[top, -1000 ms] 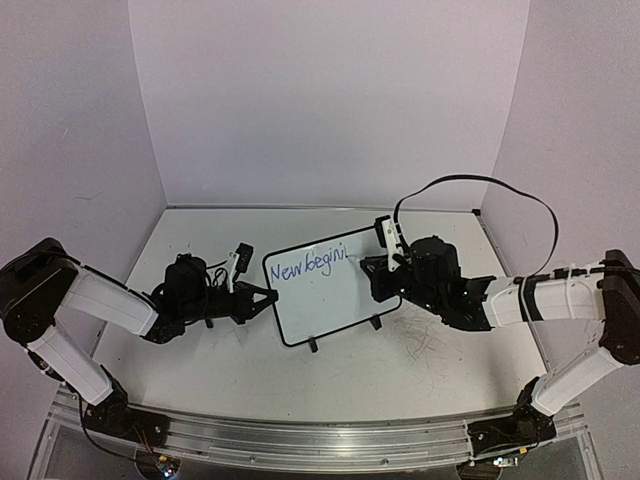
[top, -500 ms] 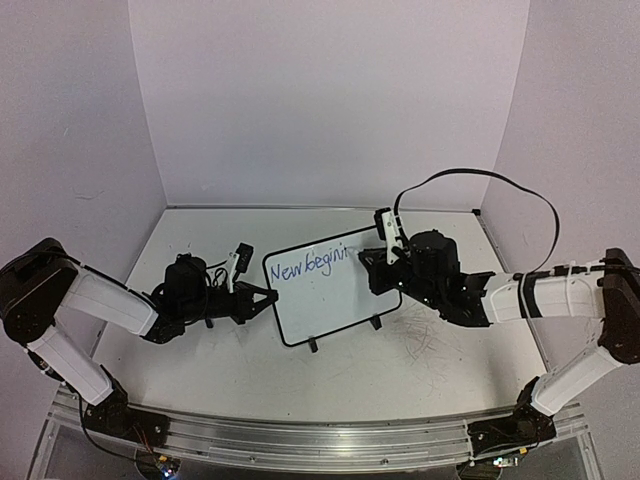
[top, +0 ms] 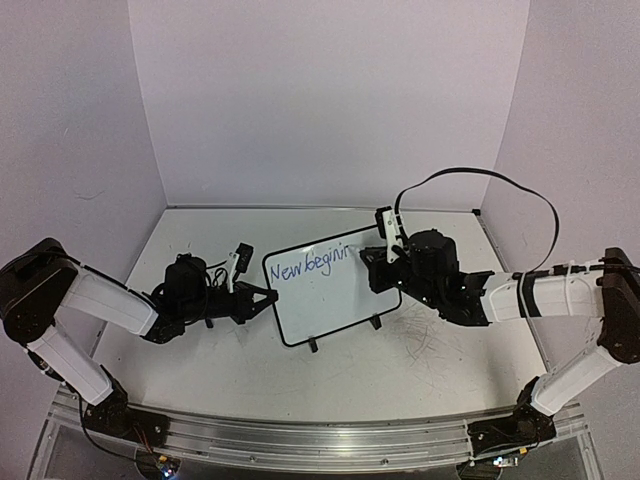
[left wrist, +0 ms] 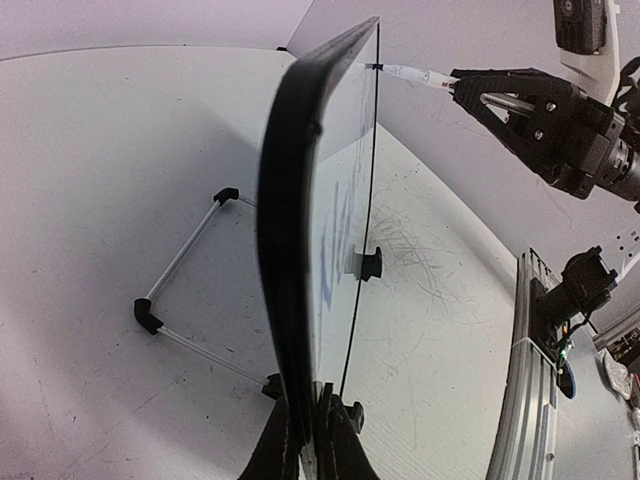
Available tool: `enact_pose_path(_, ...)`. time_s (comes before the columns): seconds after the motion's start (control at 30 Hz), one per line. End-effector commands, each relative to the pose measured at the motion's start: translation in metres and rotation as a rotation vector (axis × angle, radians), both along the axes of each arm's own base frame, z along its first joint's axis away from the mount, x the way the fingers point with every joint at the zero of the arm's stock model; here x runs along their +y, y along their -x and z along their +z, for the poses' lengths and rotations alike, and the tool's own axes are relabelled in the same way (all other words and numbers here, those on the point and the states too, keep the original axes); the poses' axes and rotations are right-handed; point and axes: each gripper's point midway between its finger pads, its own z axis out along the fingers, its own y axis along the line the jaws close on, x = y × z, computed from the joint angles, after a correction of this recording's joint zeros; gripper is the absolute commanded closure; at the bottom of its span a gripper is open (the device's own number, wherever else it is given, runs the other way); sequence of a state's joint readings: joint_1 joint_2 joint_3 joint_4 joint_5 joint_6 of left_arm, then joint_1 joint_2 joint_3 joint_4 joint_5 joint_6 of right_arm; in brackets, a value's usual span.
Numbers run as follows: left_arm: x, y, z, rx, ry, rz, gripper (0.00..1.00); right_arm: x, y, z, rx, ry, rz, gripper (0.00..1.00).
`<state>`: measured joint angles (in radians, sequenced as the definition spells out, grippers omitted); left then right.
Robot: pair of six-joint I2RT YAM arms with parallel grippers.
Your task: Write a sentence on the whiteboard
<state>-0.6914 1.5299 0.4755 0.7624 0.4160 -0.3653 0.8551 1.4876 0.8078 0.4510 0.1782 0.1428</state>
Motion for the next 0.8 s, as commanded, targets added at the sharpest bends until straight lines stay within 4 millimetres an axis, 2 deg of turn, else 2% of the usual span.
enact_pose_path(0.0, 0.013, 0.004, -0.028, 0.040, -0.097, 0.027, 1.00, -0.008, -0.002, -0.003, 0.016, 0.008, -0.026, 1.00)
enact_pose_path(0.47, 0.014, 0.004, -0.029, 0.043, -0.098, 0.029, 1.00, -0.011, 0.008, -0.024, 0.070, 0.027, -0.006, 1.00)
enact_pose_path(0.63, 0.014, 0.004, -0.029, 0.043, -0.098, 0.029, 1.00, -0.011, 0.008, -0.022, 0.065, 0.023, -0.005, 1.00)
enact_pose_path(0.77, 0.013, 0.004, -0.029, 0.045, -0.098, 0.030, 1.00, -0.009, 0.009, -0.005, 0.036, -0.010, 0.005, 1.00)
